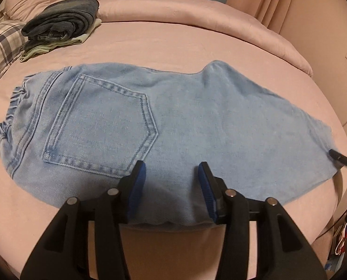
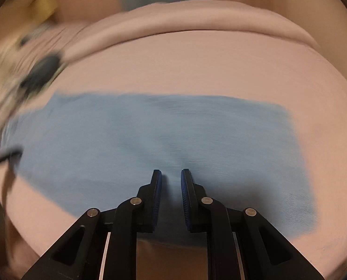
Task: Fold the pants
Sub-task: 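Smooth the folded jeans flat with the left gripper and release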
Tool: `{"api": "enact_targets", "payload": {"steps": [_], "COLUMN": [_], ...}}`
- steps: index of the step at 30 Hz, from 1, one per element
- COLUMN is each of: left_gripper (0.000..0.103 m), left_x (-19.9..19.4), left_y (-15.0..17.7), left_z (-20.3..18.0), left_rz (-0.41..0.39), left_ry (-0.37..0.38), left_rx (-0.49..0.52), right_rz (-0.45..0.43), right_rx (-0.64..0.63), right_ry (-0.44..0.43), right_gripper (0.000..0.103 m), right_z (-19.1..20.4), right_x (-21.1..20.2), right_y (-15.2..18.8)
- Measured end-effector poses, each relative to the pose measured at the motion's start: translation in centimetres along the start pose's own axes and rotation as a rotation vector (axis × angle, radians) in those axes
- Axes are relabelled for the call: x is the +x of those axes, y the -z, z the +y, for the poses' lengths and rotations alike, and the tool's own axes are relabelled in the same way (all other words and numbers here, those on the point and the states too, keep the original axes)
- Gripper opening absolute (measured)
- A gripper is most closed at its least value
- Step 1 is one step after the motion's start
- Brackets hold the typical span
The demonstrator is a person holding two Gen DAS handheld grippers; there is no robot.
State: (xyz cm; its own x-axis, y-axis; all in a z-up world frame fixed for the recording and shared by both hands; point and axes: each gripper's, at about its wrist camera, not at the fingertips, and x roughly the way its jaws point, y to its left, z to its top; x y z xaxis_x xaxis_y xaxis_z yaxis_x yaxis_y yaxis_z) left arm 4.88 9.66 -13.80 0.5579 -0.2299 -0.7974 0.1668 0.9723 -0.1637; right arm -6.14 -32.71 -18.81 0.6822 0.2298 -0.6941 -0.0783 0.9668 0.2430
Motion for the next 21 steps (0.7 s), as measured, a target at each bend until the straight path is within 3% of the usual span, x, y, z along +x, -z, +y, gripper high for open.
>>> {"api": "enact_targets", "payload": {"steps": [4, 8, 12, 18, 21], "left_gripper": [0.053, 0.054, 0.054, 0.054, 0.054], "left_x": [-0.1, 0.6, 2.4, 4.7, 5.4], "left_y": [-1.1, -2.3, -3.2, -3.2, -2.9], "left_z": [-2.7, -7.6, -11.7, -16.0, -16.9], "left_rz": [-0.007, -0.003, 0.034, 0.089, 0.114], "left_ry": [0.047, 0.155, 0.254, 0.277, 0.279], "left_rx": [0.015, 0.078, 0.096, 0.142, 0.147], "right_rz": [-0.098, -0.132, -0.120, -0.099, -0.087], "right_rx": [0.197, 0.304, 0.306, 0.303, 0.292], "right_ry": [0.003, -0.068, -0.099, -0.075, -0.119], "right_gripper": [0.016, 0.016, 0.016, 0.017, 0.025], "right_z": [-5.8, -9.1, -10.2, -11.8, -12.4], "right_x": [-3.2, -3.1, -1.8, -0.5, -0.5], "right_y": [0.3, 0.1, -0.4, -1.5, -1.7]}}
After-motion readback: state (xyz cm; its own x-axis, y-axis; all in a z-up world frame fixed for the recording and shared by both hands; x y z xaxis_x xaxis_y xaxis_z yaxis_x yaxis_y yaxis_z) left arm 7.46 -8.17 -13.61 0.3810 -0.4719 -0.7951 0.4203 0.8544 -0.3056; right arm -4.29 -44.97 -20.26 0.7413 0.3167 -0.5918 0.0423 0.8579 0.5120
